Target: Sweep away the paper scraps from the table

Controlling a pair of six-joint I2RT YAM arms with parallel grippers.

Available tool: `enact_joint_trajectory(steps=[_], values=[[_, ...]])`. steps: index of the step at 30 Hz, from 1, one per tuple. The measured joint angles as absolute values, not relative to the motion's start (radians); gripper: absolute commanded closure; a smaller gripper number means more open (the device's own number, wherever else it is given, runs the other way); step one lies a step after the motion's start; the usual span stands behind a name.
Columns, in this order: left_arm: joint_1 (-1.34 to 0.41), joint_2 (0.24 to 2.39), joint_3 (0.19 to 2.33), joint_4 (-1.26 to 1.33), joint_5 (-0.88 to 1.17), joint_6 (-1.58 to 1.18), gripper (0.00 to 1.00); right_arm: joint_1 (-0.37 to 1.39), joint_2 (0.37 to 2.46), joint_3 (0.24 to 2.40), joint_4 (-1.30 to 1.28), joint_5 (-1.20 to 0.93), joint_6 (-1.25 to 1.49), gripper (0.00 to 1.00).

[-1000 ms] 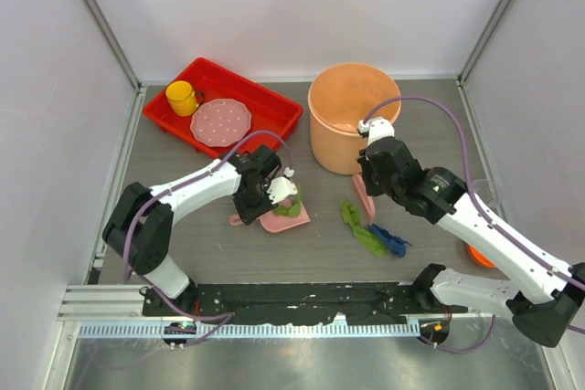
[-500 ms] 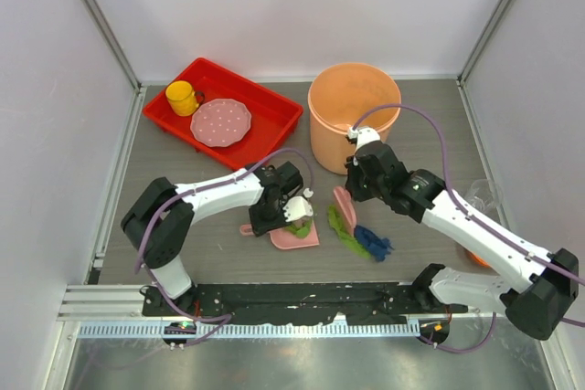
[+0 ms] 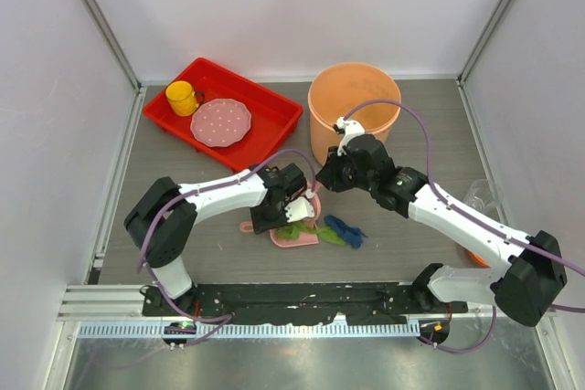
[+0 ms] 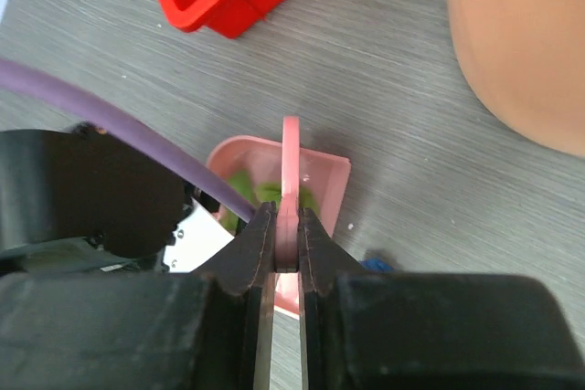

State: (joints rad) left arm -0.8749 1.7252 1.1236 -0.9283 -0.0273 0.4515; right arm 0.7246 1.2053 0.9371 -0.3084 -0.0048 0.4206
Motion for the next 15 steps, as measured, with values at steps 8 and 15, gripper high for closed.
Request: enact_joint_trajectory(steps=[8,15], values=[[-0.875,1.725,1.125,-0.925,-0.033,0.453,1.00,0.724,1.185,0.937,-0.285,-0.010,0.432,0.99],[-0.868,1.724,1.135,-0.922,-0.029,0.453,1.00,0.723,1.171,0.939,-0.296,0.007,0.427,0.99]])
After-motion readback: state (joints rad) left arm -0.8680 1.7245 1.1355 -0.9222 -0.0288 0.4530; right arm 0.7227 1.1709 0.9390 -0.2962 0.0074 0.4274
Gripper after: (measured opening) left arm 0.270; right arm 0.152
